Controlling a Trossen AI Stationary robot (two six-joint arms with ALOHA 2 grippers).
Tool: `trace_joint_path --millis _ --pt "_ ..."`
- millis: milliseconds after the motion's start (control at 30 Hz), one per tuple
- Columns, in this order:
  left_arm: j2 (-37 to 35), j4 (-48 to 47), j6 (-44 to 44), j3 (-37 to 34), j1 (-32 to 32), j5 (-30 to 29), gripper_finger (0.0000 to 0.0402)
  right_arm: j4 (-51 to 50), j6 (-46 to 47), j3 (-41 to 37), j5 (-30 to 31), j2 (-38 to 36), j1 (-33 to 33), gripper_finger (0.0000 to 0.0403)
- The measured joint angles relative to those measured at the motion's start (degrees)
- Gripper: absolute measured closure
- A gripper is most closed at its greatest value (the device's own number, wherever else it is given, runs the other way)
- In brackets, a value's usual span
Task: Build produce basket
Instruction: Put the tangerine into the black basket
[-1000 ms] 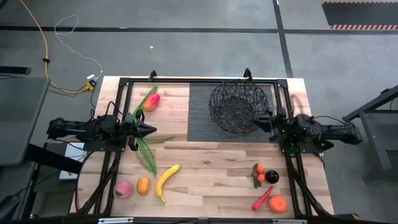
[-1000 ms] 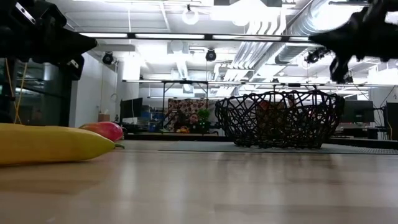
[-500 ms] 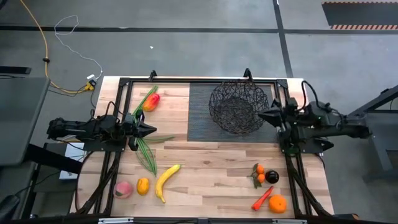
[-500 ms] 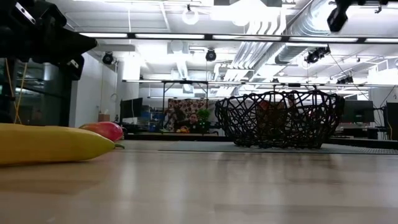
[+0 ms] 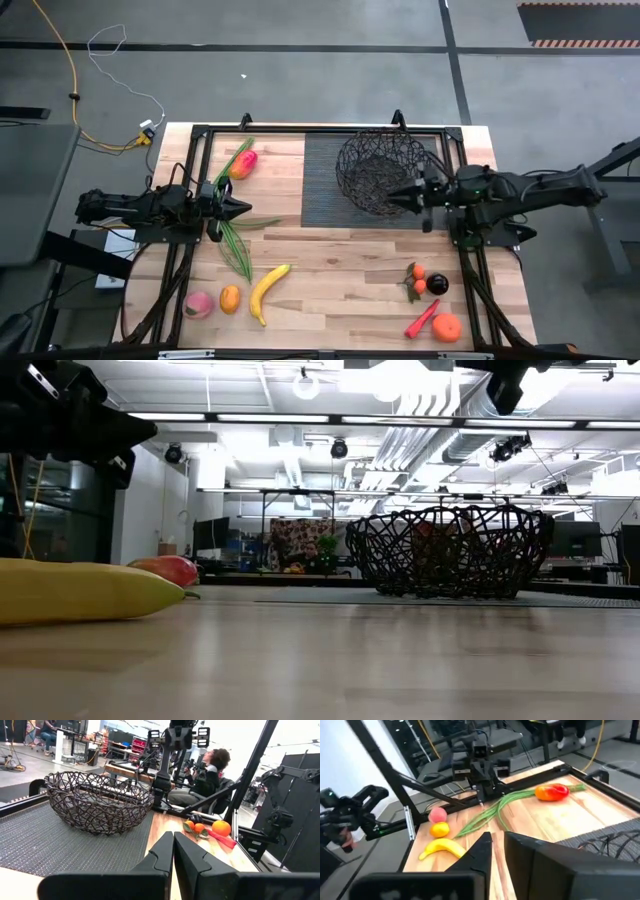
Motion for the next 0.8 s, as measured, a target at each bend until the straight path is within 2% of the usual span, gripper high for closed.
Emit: trace_joint_path --millis 100,433,567,667,800 --pt "0.0 0.0 0.0 0.0 0.0 0.0 0.0398 1.1 1.5 0.0 0.0 1.4 0.0 0.0398" --pt "0.0 0.7 -1.8 0.0 0.0 -0.7 0.0398 4.6 1.0 0.0 0.2 1.9 -0.5 0.0402" --pt "1.1 12.2 -5.8 0.2 0.0 -3.3 0.04 4.9 -0.4 0.0 -0.2 1.9 -0.5 0.0402" --pt "4.0 12.2 -2.9 3.7 0.0 -4.3 0.0401 5.7 -0.3 0.0 -0.2 1.9 -0.5 0.0402" --pt "11.3 5.4 -0.9 12.9 0.0 -4.5 0.0401 8.2 -2.0 0.0 -0.3 1.9 -0.5 0.0402"
